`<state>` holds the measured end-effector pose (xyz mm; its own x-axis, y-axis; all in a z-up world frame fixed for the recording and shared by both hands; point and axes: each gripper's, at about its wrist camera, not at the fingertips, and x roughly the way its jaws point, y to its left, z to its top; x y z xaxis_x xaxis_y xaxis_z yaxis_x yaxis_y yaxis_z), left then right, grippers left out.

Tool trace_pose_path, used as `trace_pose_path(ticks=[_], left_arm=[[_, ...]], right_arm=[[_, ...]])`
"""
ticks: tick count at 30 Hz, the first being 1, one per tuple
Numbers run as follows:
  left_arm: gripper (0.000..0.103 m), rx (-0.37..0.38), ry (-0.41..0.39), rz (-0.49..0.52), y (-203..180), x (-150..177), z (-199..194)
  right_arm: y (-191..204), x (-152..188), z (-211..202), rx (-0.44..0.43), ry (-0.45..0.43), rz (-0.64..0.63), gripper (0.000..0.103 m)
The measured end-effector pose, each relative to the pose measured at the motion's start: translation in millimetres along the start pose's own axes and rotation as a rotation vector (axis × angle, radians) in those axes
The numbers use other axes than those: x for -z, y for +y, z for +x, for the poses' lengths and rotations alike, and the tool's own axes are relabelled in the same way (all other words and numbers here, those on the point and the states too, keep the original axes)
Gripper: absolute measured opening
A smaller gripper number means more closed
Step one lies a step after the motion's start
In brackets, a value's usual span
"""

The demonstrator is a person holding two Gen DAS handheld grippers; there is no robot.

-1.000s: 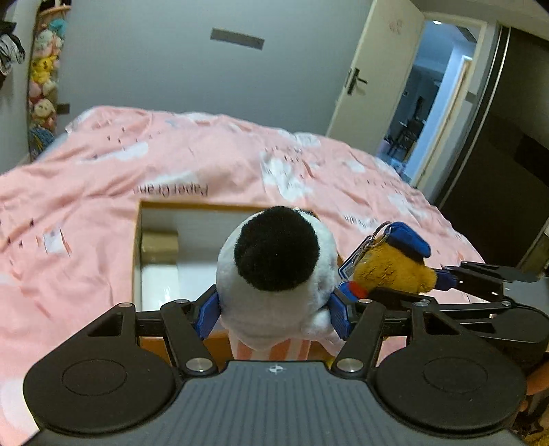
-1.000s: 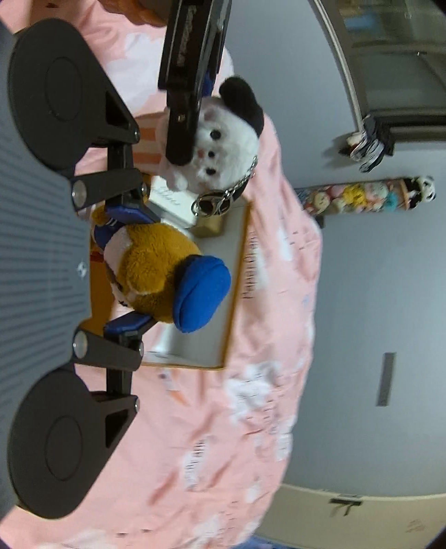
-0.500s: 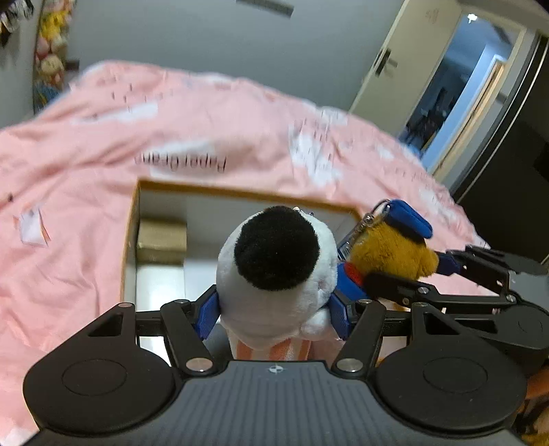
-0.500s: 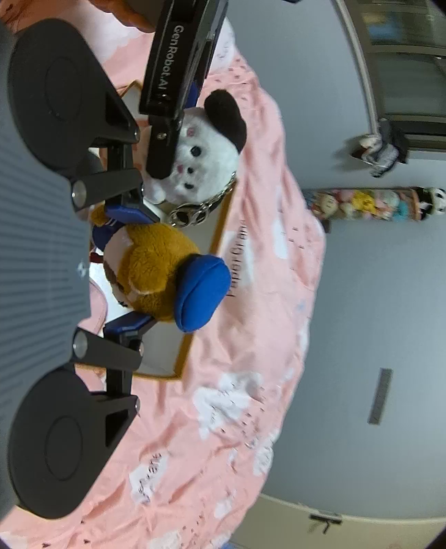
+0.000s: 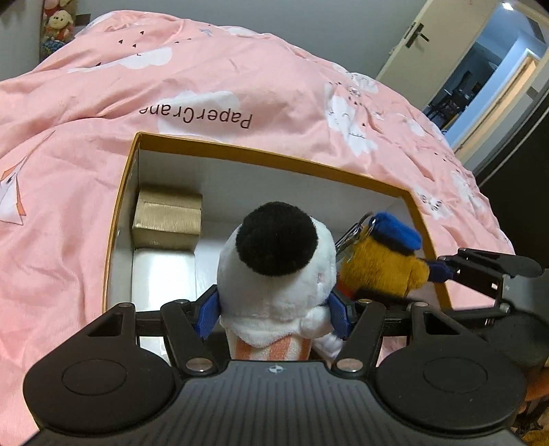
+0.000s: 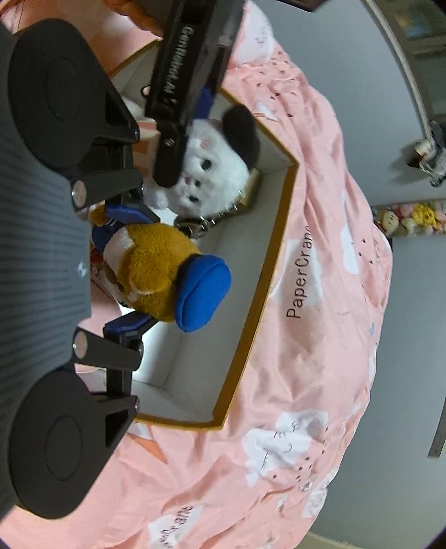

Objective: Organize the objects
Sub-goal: 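Lower the panda and dog plush toys into the orange box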

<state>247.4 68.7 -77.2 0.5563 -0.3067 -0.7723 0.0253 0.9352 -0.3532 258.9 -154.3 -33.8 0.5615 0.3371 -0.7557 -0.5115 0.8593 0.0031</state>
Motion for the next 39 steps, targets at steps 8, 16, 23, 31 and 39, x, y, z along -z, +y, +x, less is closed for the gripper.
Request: trace_pose_path(ticks=[8,16,23,31,39], left_arm=[[0.073,-0.015,-0.015,-0.038,7,-12,26],[0.074,-0.045,-0.024,-0.072,17,-18,41],[0.078,-0.003,-0.014,-0.074,21,-15,39],[0.073,0.035,-0.094,-0.067,20,-11,2],[0.044,-0.014,-0.022,-0.04,20,-10,9]], right_arm=[[1,-18,39,-0.004,0.039,-0.084,0.055],[1,-29,68,0.029,0.038,-0.073,0.055],[-2,-27,71,0.035,0.046,-0.058,0.059],[-9,-21,40,-0.002,0.02,0.002,0.061],[-7,-13,47,-0.024,0.063,0.045,0.036]])
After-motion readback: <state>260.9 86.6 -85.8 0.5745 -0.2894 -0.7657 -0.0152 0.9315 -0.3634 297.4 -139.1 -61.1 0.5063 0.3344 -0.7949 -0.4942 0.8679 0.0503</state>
